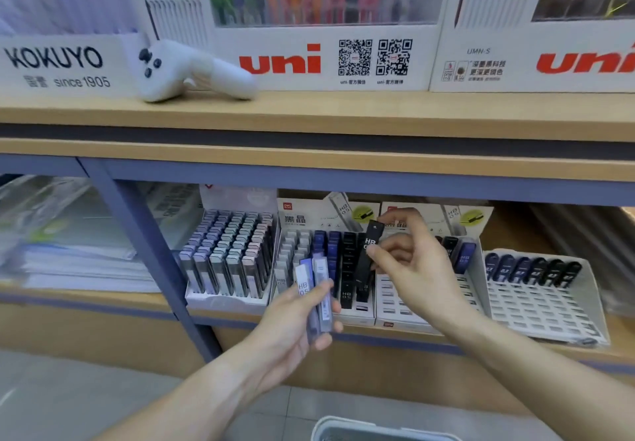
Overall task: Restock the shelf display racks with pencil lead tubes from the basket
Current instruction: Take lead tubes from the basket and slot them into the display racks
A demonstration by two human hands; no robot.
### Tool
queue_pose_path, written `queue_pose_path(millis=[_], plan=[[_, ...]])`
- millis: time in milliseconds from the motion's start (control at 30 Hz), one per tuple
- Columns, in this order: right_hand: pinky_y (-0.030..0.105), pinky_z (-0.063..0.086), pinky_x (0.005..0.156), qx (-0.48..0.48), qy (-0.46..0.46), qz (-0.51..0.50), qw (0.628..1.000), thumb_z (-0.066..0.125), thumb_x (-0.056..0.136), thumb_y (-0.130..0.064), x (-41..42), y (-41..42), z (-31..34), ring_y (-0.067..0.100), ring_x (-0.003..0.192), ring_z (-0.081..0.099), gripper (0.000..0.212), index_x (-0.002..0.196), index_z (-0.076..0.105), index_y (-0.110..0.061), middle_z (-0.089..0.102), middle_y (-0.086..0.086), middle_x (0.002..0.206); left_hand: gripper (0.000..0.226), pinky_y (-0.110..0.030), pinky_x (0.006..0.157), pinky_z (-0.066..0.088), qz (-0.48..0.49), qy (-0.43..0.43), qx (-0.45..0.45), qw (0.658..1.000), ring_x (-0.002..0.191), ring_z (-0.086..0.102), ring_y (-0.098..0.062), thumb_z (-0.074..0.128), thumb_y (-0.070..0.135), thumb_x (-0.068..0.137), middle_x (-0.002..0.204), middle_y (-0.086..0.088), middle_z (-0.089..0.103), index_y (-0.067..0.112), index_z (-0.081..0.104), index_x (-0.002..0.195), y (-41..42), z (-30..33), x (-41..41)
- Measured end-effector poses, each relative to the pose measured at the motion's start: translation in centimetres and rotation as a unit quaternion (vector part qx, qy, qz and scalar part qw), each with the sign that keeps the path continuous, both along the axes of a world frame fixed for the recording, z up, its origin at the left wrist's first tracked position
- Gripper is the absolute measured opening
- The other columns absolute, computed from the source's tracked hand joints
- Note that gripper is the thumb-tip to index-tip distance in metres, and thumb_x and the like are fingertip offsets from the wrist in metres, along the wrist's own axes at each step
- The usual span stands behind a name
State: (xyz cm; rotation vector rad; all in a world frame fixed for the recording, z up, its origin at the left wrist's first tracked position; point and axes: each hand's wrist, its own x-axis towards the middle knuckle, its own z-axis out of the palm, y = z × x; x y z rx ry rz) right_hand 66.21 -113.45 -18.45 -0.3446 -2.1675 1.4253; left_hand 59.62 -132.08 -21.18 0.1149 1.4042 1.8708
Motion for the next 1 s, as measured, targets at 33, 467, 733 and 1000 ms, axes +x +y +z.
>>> queue_pose_path(millis=[33,467,733,1000], plan=[[0.040,0.059,0.078,0.026,0.000,-0.002,1.000,0.072,0.093,-0.017,0.0,0.4,-0.3,0.015,0.074,0.070,0.034,0.114,0.053,-0.035,0.071,-0.002,0.078,0.032,-0.025,0.038,0.036,-0.001,-0.011,-0.002,1.000,0.061,0.059,-0.027,0.059,0.017,0.100,0.079,-0.014,0.064,0.001,0.055,0.127,0.0,-0.2,-0.1],[0.021,0.056,0.073,0.180,-0.014,0.048,0.982,0.076,0.089,-0.014,0.3,2.0,-3.5,0.004,0.081,0.068,0.028,0.099,0.058,-0.034,0.067,-0.014,0.079,0.026,-0.028,0.041,0.039,-0.021,-0.031,-0.020,0.999,0.067,0.065,-0.031,0.052,0.004,0.102,0.090,-0.023,0.067,-0.005,0.053,0.126,0.2,-1.7,0.9],[0.029,0.060,0.073,0.226,-0.007,0.066,0.972,0.077,0.088,-0.014,0.7,2.2,-4.5,0.006,0.083,0.069,0.025,0.099,0.063,-0.030,0.065,-0.016,0.092,0.029,-0.027,0.042,0.041,-0.032,-0.027,-0.028,0.999,0.068,0.066,-0.029,0.057,0.007,0.100,0.093,-0.023,0.069,-0.001,0.051,0.127,0.3,-2.0,1.1],[0.027,0.059,0.074,0.220,0.006,0.067,0.973,0.077,0.088,-0.012,0.9,2.0,-4.8,0.006,0.083,0.069,0.022,0.100,0.065,-0.026,0.066,-0.015,0.090,0.028,-0.026,0.042,0.041,-0.030,-0.016,-0.030,0.999,0.070,0.066,-0.027,0.059,0.009,0.100,0.094,-0.022,0.070,0.000,0.054,0.126,0.6,-2.3,1.4]])
